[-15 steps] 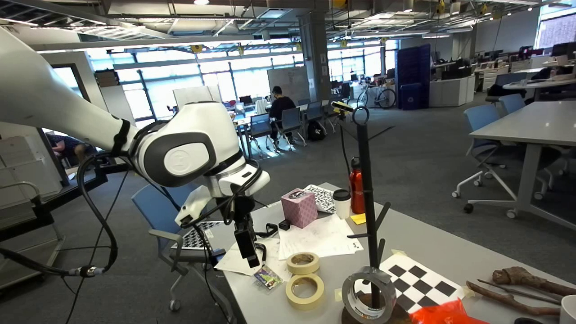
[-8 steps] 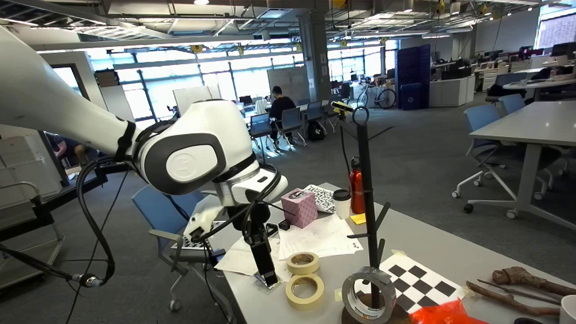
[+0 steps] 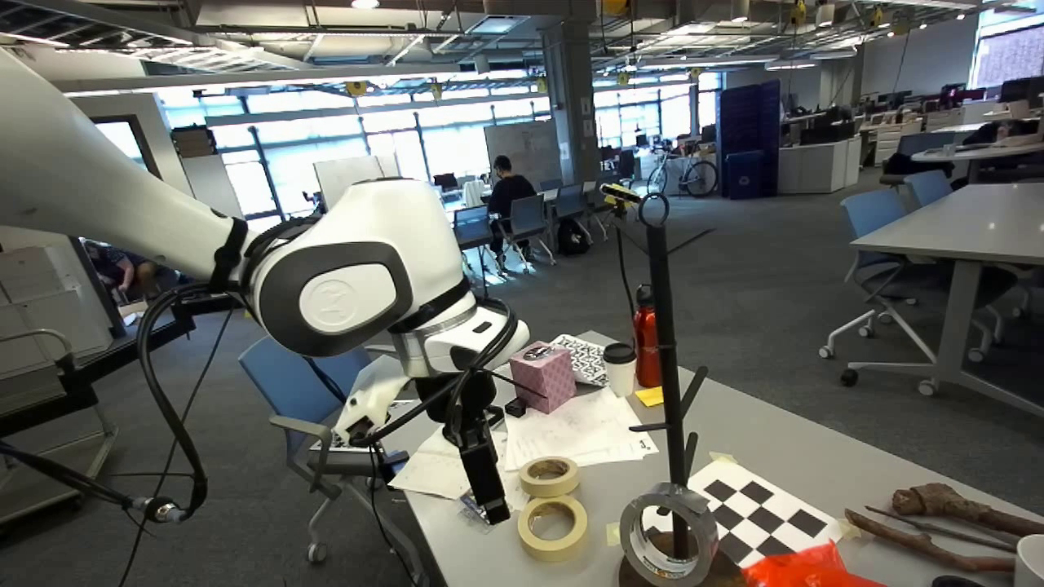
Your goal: Pick up the grey tape from the holder and put it on the table. Pick up the two tapes from the table and put them on the holder.
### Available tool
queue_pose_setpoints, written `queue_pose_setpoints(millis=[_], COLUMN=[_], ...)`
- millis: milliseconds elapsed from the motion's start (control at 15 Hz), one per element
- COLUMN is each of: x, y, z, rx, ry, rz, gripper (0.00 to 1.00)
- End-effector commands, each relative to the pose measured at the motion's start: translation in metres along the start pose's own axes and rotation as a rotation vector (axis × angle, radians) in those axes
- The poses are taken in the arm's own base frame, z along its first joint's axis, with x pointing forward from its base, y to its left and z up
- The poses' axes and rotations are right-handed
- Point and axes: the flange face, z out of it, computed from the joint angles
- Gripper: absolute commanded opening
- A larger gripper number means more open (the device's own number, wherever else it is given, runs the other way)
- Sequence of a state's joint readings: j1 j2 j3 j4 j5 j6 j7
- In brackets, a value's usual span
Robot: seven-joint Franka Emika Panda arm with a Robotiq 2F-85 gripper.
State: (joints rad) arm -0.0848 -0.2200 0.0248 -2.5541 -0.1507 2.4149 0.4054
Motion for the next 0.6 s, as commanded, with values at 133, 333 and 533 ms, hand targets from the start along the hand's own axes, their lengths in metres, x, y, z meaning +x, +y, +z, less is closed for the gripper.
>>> queue_pose_setpoints(millis=[133, 333, 533], x=[0.006, 0.014, 0.025], y=[0.004, 0.008, 0.009], z=[0.003, 0.008, 0.012], rx=[-0.029, -0.046, -0.025], ry=[0.017, 0.052, 0.098], rz=[-0.012, -0.062, -0.115], gripper=[1.0, 1.0, 1.0])
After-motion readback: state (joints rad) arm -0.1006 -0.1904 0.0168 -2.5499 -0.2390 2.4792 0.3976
